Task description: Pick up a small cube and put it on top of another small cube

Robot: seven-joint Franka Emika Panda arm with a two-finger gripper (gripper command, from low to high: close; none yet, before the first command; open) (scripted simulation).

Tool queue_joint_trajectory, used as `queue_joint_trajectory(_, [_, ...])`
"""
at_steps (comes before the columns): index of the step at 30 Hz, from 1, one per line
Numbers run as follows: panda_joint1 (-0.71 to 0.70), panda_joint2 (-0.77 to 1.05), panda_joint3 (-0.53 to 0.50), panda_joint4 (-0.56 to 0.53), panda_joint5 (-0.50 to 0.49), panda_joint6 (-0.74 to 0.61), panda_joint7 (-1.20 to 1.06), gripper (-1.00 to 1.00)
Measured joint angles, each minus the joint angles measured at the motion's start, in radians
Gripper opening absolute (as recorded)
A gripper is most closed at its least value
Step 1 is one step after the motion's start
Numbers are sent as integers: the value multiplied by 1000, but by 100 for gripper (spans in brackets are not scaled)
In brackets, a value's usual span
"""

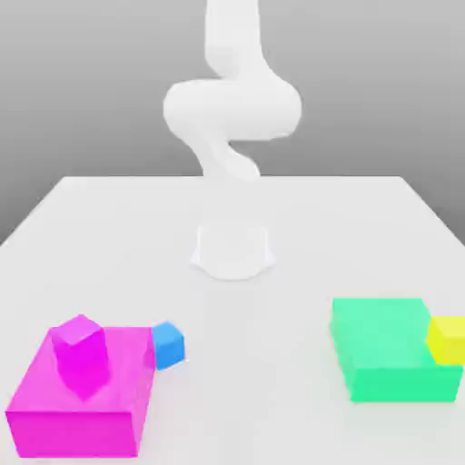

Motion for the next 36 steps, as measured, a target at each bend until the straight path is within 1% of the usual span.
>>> queue_joint_trajectory(10, [-65,367,-98,87,14,58,10,0])
queue_joint_trajectory(19, [-146,695,-182,165,78,107,-18,0])
queue_joint_trajectory(33, [-323,1212,-226,287,205,179,-77,0])
queue_joint_trajectory(36, [-352,1321,-206,313,236,241,-96,0])
